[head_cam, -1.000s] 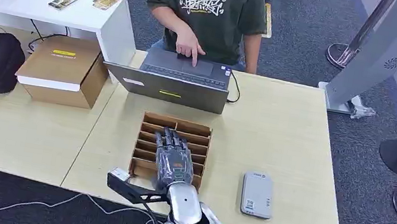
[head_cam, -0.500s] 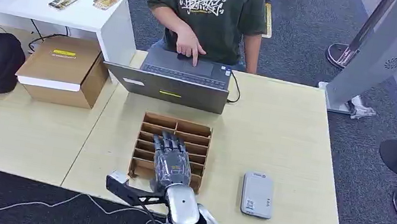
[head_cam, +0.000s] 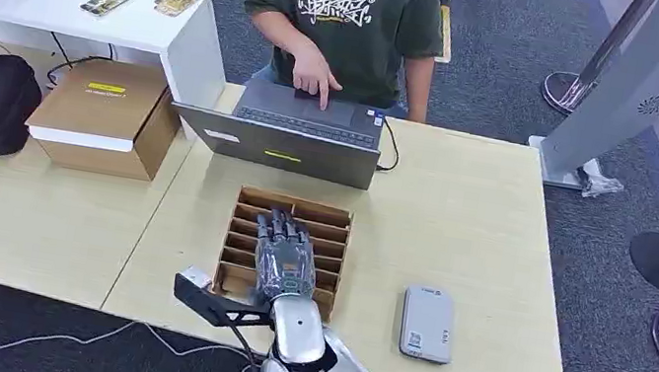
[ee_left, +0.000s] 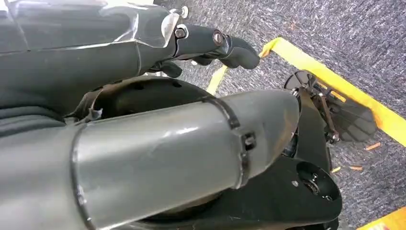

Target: Pass the card to the sensor for recognition and then transmit it.

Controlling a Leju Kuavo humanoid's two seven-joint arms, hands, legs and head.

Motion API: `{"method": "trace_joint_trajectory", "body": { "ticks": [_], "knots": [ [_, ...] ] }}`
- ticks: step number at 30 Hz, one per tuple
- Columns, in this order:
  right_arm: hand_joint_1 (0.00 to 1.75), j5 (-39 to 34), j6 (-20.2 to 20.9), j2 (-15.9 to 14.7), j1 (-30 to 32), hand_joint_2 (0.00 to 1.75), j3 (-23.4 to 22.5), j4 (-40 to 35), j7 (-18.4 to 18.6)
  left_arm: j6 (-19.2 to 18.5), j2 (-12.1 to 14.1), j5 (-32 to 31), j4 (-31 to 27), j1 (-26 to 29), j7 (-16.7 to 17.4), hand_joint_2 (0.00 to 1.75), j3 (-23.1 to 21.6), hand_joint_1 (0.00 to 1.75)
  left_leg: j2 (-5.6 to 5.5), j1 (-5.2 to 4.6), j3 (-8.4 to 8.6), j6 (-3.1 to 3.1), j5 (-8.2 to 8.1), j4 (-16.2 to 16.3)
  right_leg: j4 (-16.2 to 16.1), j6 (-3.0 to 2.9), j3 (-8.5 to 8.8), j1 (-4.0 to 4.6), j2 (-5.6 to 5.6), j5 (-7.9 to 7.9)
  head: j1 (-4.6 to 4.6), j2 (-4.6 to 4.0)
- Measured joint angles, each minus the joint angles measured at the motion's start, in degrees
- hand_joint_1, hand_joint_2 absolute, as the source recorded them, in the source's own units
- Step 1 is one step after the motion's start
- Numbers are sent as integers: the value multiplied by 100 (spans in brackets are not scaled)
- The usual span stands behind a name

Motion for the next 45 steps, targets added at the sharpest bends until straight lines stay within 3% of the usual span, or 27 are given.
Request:
{"method": "trace_joint_trajectory", "body": {
  "ticks": [10, 21, 45],
  "knots": [
    [0, 17, 2, -70, 97, 175, 0, -227, 7, -7, 2, 35, 0, 2, -2, 0, 0, 0, 0, 0, 1, 0, 0, 0, 0, 0, -1, 0, 1, 0, 0, 0],
    [0, 116, 37, -230, 364, 175, 57, -695, -341, -7, 2, 107, 0, 4, -44, 0, 0, 0, 1, 0, 0, 0, -1, 0, -1, 0, -2, 0, 1, 0, -2, 0],
    [0, 109, 68, -245, 372, 175, 251, -481, -492, -15, 2, 192, 0, 14, -127, 0, 2, 0, 0, 0, -1, 0, -1, 0, 0, 0, -2, 0, 1, 0, 0, 0]
  ]
}}
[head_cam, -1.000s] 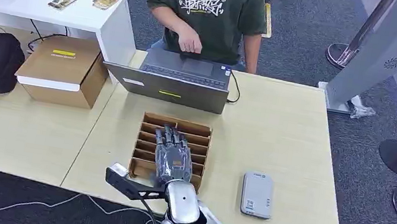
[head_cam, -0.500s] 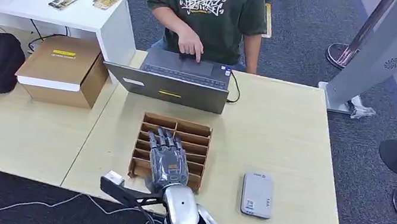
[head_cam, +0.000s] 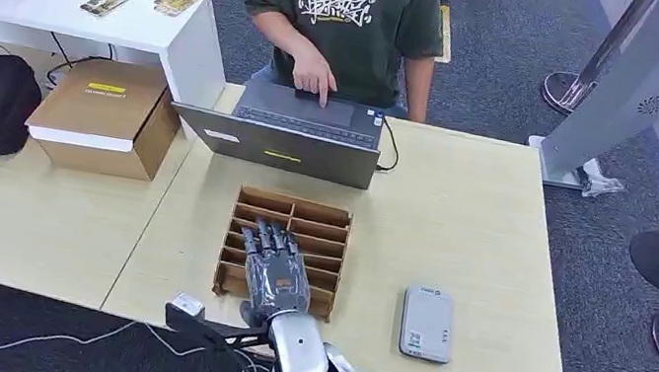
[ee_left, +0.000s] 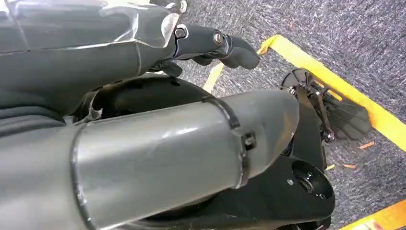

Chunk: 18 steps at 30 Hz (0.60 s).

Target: Pass the card to the sensor for recognition and then transmit it.

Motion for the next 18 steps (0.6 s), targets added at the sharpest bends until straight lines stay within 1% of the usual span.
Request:
{"method": "trace_joint_trajectory", "body": {
  "ticks": [9, 10, 11, 12, 13, 14, 18],
  "knots": [
    [0, 4, -15, -2, 2, 175, 2, 22, 2, -61, 0, 37, 0, 13, -17, 0, 0, 0, 0, 0, 0, 0, 0, 0, 0, 0, 0, 0, 0, 0, 0, 0],
    [3, 4, -15, -2, 2, 175, 2, 22, 2, -70, 0, 42, 0, 15, -17, 0, 0, 0, 0, 0, 0, 0, 0, 0, 0, 0, 0, 0, 0, 0, 0, 0],
    [58, 4, -13, -2, 2, 175, 2, 22, 2, -74, 0, 48, 0, 17, -20, 0, 0, 0, 0, 0, 0, 0, 0, 0, 0, 0, 0, 0, 0, 0, 0, 0],
    [58, 4, -13, -2, 2, 175, 2, 22, 2, -77, 0, 50, 0, 19, -22, 0, 0, 0, 0, 0, 0, 0, 0, 0, 0, 0, 0, 0, 0, 0, 0, 0],
    [159, 4, -11, -2, 1, 175, 2, 22, 2, -76, 0, 55, 0, 20, -22, 0, 0, 0, 0, 0, 0, 0, 0, 0, 0, 0, 0, 0, 0, 0, 0, 0],
    [175, 4, -9, -2, 1, 175, 2, 22, 4, -76, 0, 55, 0, 20, -22, 0, 0, 0, 0, 0, 0, 0, 0, 0, 0, 0, 0, 0, 0, 0, 0, 0],
    [175, 11, -9, -2, -3, 175, 2, 22, 74, -70, 0, 55, 0, 20, -22, 0, 0, 0, 0, 0, 0, 0, 0, 0, 0, 0, 0, 0, 0, 0, 0, 0]
  ]
}}
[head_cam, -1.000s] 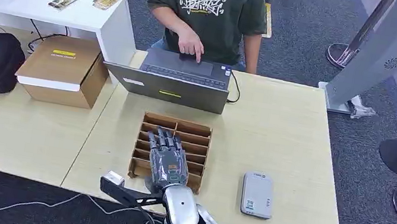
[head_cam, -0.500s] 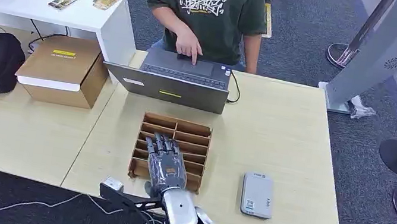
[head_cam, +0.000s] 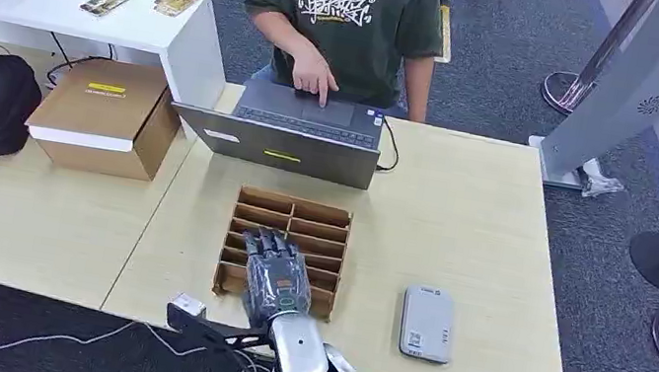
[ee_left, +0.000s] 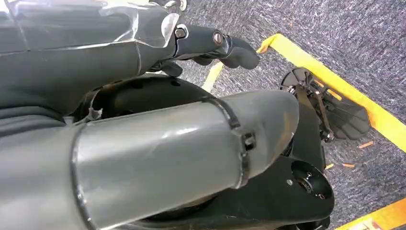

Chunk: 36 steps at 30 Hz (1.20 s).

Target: Pass the card to the sensor for recognition and then transmit it.

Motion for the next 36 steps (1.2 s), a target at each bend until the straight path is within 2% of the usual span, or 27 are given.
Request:
{"method": "trace_joint_trajectory", "body": {
  "ticks": [26, 32, 36],
  "knots": [
    [175, -7, -31, 2, -3, 175, 0, 24, 133, 0, 0, -7, 0, -1, 0, 0, 0, 0, 0, 0, 1, 0, 0, 0, 0, 0, 1, 0, 0, 0, 0, 0],
    [175, -22, -247, -15, 10, 175, -4, -11, 111, -2, 0, 20, 0, 3, 0, 0, 0, 0, 0, 0, 1, 0, 0, 0, 0, 0, -1, 0, 0, 0, -2, 0],
    [175, -50, -679, -74, 159, 175, -81, -336, 87, -9, 2, 46, 0, 18, -28, 0, 0, 0, 0, 0, -1, 0, 0, 0, -1, 0, -1, 0, 0, -1, 0, 0]
  ]
}}
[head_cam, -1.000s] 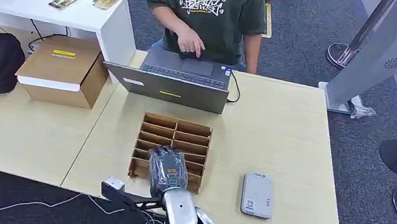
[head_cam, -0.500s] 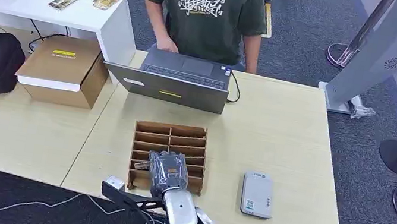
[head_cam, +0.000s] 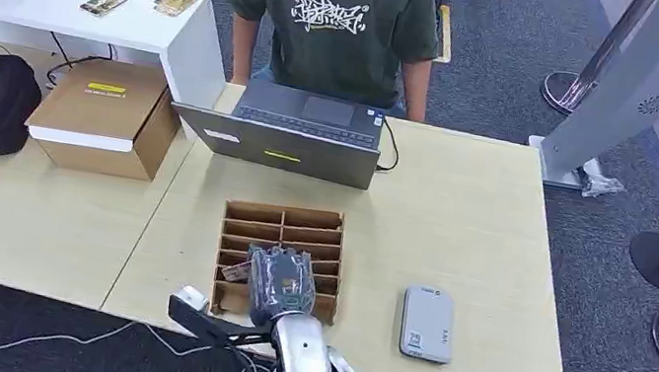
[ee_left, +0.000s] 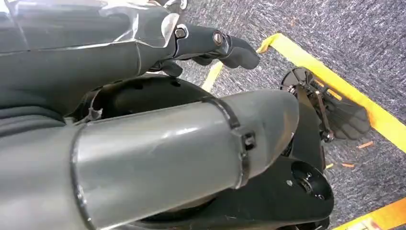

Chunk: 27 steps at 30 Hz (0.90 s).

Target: Pass the card to the sensor for recognition and then transmit it.

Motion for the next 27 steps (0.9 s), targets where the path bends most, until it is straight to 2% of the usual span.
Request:
{"method": "trace_joint_trajectory", "body": {
  "ticks": [4, 11, 17, 20, 22, 25, 27],
  "knots": [
    [175, 48, -622, -64, 188, 175, -265, -607, -17, 26, 0, -4, 0, 23, -66, 0, 0, 0, 0, 0, 0, 0, 0, 0, -1, 0, -1, 0, 0, 0, 0, 0],
    [175, 116, -1217, -123, 413, 175, -1037, -1650, -140, 98, 0, -125, 0, 26, -68, 0, 0, 0, 0, -1, 1, 0, 0, 1, -1, 1, 1, -1, 0, 0, -2, 0],
    [175, -333, -1689, -188, 688, 175, -1506, -2152, -542, 116, 2, -138, 0, 25, -68, 0, 0, 0, 0, -1, 1, 0, -1, 2, -1, 1, 0, -1, 0, 0, -2, 0],
    [175, -838, -2091, -206, 791, 175, -1703, -2281, -954, 131, 2, -122, 0, 27, -68, 0, 0, 0, 0, -1, 0, 0, -1, 2, -1, 1, 0, 0, 0, 0, -2, 0],
    [175, -1727, -2294, -206, 833, 175, -1843, -2342, -1435, 142, 2, -122, 0, 27, -68, 0, 0, 0, 0, -1, 0, 0, -1, 2, -1, 1, 0, 0, 0, 0, -2, 0],
    [175, -3208, -2368, -173, 863, 175, -2208, -2392, -2355, 157, 2, -122, 0, 28, -55, 0, 0, 0, -1, -1, 0, 1, -1, 2, -1, 1, 1, -1, -1, 0, -2, 0],
    [175, -3513, -2370, -127, 858, 175, -2460, -2386, -2663, 162, 2, -133, 0, 28, -50, 0, 0, 0, 0, -1, 0, 1, 0, 2, -1, 1, 2, -1, -1, 1, -2, 0]
  ]
}}
